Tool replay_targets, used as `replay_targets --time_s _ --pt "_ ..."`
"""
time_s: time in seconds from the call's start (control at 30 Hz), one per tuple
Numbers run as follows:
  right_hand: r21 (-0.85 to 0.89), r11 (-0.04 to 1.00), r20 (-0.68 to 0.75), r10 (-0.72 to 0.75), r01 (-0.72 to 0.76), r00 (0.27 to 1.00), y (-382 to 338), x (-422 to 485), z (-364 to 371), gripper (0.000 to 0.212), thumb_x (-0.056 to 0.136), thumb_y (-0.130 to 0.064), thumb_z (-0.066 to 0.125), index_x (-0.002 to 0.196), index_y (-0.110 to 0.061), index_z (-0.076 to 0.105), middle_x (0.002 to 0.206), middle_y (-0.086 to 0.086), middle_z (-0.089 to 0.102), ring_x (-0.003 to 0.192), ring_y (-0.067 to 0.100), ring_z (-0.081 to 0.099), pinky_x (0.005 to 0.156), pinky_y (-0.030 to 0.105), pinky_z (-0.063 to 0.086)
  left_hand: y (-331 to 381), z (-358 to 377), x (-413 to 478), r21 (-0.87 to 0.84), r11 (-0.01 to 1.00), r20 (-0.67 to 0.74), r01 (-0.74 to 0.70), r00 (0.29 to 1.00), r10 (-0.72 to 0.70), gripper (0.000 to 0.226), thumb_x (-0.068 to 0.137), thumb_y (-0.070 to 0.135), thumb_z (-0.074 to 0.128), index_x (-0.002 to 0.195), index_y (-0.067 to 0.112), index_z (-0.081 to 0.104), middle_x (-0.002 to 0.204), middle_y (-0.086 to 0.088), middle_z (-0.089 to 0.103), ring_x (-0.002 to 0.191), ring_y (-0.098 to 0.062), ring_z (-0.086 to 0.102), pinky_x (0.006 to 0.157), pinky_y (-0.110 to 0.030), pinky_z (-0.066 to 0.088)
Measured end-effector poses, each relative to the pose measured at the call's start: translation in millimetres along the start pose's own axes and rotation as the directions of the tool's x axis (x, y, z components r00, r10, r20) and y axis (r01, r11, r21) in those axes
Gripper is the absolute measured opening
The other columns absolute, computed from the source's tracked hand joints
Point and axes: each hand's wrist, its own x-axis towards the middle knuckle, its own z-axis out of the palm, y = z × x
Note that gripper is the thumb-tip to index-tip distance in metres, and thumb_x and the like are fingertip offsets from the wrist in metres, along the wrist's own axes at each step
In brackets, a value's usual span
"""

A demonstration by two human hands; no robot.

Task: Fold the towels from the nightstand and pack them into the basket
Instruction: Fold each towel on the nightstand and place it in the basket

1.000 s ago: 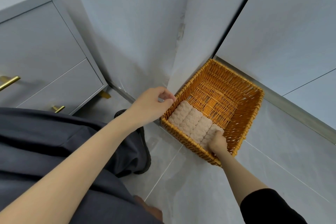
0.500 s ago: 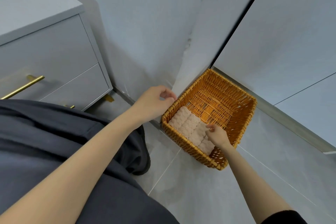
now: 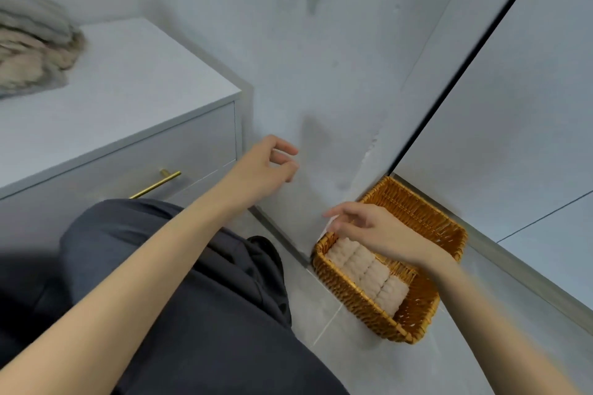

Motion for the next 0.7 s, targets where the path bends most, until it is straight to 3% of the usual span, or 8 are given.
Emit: replay_targets --time_s 0.3,0.5,0.57,0.63,0.7 --pt "-0.009 0.968 -0.126 -0.249 0.250 0.960 -130 65 -7 0.022 0.096 -0.021 0.050 0.112 -0.031 0.062 0.097 -0.012 0.068 0.080 0.001 0.063 0.079 0.025 0.053 20 -115 -41 -0.005 0.999 -0.318 -0.046 0.947 0.042 0.018 0.093 0.018 0.056 0.111 0.021 0.056 0.101 -0.001 0.067 0.094 -0.016 0.066 0.089 -0.038 0.052" --pt "0.005 0.920 -0.217 -0.381 0.392 0.899 -209 111 -4 0.023 0.093 -0.020 0.052 0.110 -0.028 0.065 0.093 -0.012 0.070 0.077 0.005 0.065 0.076 0.022 0.052 15 -186 -69 0.005 0.997 -0.516 -0.082 0.853 0.073 0.017 0.093 0.019 0.056 0.108 0.025 0.056 0.098 0.004 0.065 0.095 -0.018 0.065 0.092 -0.041 0.051" --pt "0.000 0.909 -0.206 -0.408 0.416 0.890 -231 126 2 0.023 0.093 -0.021 0.052 0.111 -0.029 0.065 0.095 -0.013 0.069 0.081 0.007 0.065 0.077 0.024 0.052 8 -205 -75 0.008 0.995 -0.587 -0.103 0.805 0.089 0.021 0.093 0.015 0.055 0.111 0.025 0.055 0.097 0.004 0.063 0.094 -0.018 0.063 0.085 -0.033 0.051" --pt "-0.005 0.901 -0.196 -0.426 0.434 0.883 -250 140 11 0.023 0.093 -0.023 0.051 0.111 -0.030 0.064 0.098 -0.014 0.068 0.085 0.008 0.064 0.076 0.024 0.051 -2 -221 -79 0.052 0.993 -0.649 -0.102 0.752 0.111 0.031 0.093 0.013 0.054 0.122 0.022 0.052 0.100 0.007 0.061 0.090 -0.011 0.060 0.071 -0.016 0.047" --pt "-0.014 0.892 -0.187 -0.445 0.451 0.876 -267 154 22 0.023 0.093 -0.023 0.050 0.111 -0.030 0.064 0.102 -0.015 0.066 0.086 0.008 0.064 0.073 0.021 0.047 -14 -236 -83 0.137 0.989 -0.702 -0.064 0.698 0.142 0.039 0.094 0.013 0.052 0.131 0.022 0.048 0.106 0.007 0.060 0.094 -0.007 0.057 0.071 -0.011 0.042"
